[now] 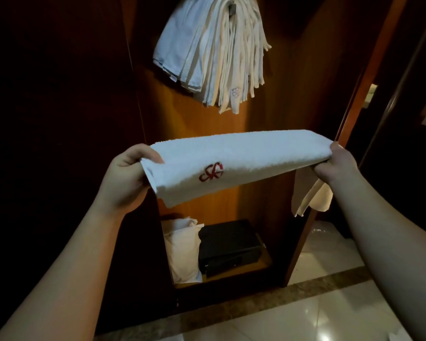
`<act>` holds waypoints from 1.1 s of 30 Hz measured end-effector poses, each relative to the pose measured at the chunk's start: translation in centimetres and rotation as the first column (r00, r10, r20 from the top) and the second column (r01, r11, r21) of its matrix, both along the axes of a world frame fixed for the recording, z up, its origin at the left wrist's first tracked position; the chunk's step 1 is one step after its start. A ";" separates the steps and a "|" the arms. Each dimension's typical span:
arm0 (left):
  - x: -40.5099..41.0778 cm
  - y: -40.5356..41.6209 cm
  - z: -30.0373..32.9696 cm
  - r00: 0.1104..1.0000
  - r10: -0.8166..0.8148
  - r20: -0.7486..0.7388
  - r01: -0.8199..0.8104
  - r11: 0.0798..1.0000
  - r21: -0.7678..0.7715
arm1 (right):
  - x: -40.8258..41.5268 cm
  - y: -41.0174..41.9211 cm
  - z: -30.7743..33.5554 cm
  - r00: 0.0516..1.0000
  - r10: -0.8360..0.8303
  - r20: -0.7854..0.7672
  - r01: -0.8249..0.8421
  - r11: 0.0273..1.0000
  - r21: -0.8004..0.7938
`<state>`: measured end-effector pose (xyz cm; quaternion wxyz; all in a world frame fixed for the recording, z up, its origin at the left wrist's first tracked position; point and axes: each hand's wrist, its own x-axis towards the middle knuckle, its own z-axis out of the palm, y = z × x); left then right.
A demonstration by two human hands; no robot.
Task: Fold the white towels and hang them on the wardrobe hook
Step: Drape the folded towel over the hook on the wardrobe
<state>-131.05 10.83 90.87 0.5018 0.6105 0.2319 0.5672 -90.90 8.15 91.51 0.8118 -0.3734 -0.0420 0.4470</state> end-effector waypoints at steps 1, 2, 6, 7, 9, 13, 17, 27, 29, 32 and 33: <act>0.0 -0.1 -0.3 1.000 -0.020 0.002 0.020 1.000 -0.001 | 0.2 0.1 -0.6 1.000 0.018 0.011 -0.018 1.000 -0.017; -0.1 -0.1 -0.7 0.999 -0.036 0.001 0.036 0.999 -0.008 | 0.5 0.3 -1.2 0.999 0.032 0.008 -0.032 0.999 -0.022; -1.0 0.5 -3.2 0.991 -0.134 0.003 0.134 0.985 -0.113 | 0.9 0.2 -2.4 0.994 0.106 0.039 -0.105 0.994 -0.016; -1.2 0.7 -3.9 0.985 -0.171 0.035 0.174 0.975 -0.136 | 0.7 0.1 -2.4 0.993 0.118 0.024 -0.118 0.993 0.012; -1.0 0.8 -5.2 0.980 -0.155 0.128 0.183 0.951 -0.249 | 0.4 0.0 -2.5 0.992 0.125 0.020 -0.125 0.992 0.032; 1.4 0.3 -7.4 0.995 -0.001 0.096 0.049 0.866 -0.498 | 0.3 0.6 -2.2 0.997 0.069 -0.017 -0.069 0.998 0.006; 2.7 0.9 -9.5 0.999 0.007 -0.046 -0.036 0.734 -0.678 | -0.1 0.9 -1.3 0.997 -0.033 -0.076 0.026 0.996 -0.084; 5.9 -0.2 -14.3 0.952 -0.093 0.293 0.306 0.355 -0.883 | -0.8 1.5 0.6 0.984 -0.142 -0.105 0.133 0.987 -0.092; 6.0 0.3 -15.2 0.915 -0.127 0.382 0.399 0.423 -0.814 | -0.7 1.4 1.1 0.990 -0.120 -0.069 0.116 0.992 -0.058; 6.3 0.7 -16.1 0.844 -0.114 0.524 0.511 0.465 -0.722 | -0.3 1.3 1.6 0.994 -0.108 -0.025 0.106 0.993 -0.056; 6.4 0.8 -16.3 0.829 -0.120 0.547 0.537 0.447 -0.715 | -0.2 1.3 2.0 0.995 -0.101 -0.024 0.100 0.994 -0.040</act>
